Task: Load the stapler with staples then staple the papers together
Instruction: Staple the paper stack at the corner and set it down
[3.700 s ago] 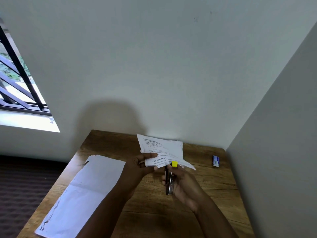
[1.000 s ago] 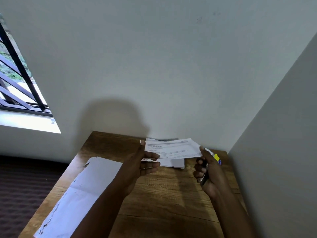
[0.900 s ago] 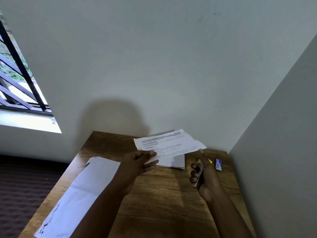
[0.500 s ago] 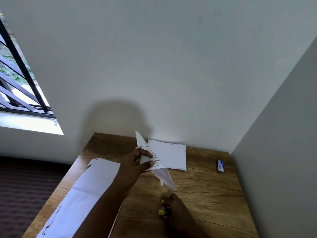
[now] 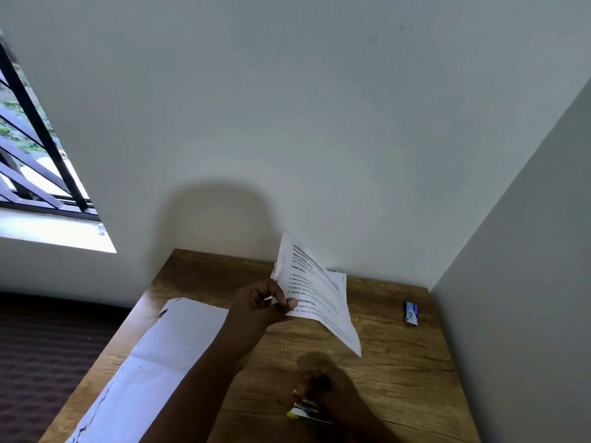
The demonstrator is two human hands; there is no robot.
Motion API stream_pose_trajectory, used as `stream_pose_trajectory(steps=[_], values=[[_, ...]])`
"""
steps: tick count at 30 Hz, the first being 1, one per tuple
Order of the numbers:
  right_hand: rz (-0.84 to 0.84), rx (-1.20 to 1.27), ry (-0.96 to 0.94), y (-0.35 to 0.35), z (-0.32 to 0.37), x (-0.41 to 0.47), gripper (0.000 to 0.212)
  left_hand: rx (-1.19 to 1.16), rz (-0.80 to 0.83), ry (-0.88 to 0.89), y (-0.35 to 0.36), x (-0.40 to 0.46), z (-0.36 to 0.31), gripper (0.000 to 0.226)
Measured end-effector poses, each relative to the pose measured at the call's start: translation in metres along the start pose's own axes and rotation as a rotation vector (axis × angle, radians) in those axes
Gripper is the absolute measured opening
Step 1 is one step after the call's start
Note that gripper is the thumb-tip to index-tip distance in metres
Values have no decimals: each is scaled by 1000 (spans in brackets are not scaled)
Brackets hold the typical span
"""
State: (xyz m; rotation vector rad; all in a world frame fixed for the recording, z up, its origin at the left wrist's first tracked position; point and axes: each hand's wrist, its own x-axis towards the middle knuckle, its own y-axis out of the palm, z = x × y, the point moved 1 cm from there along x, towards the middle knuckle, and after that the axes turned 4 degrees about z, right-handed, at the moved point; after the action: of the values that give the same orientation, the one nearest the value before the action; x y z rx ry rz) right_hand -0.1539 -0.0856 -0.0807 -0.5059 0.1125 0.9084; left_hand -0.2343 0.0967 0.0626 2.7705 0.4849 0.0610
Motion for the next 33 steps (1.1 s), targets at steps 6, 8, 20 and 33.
stream_pose_trajectory(steps=[6, 8, 20, 33], values=[[-191, 1133, 197, -54, 34, 26, 45, 37, 7, -3, -16, 29, 13, 19], [-257, 1178, 140, -72, 47, 35, 47, 75, -14, -34, -24, 45, 21, 22], [-512, 915, 102, -112, 58, 108, 46, 438, -1, -175, -62, 130, 75, 12], [-568, -74, 194, -84, 1, 137, 27, 1047, -67, -186, -71, 136, 138, 58]])
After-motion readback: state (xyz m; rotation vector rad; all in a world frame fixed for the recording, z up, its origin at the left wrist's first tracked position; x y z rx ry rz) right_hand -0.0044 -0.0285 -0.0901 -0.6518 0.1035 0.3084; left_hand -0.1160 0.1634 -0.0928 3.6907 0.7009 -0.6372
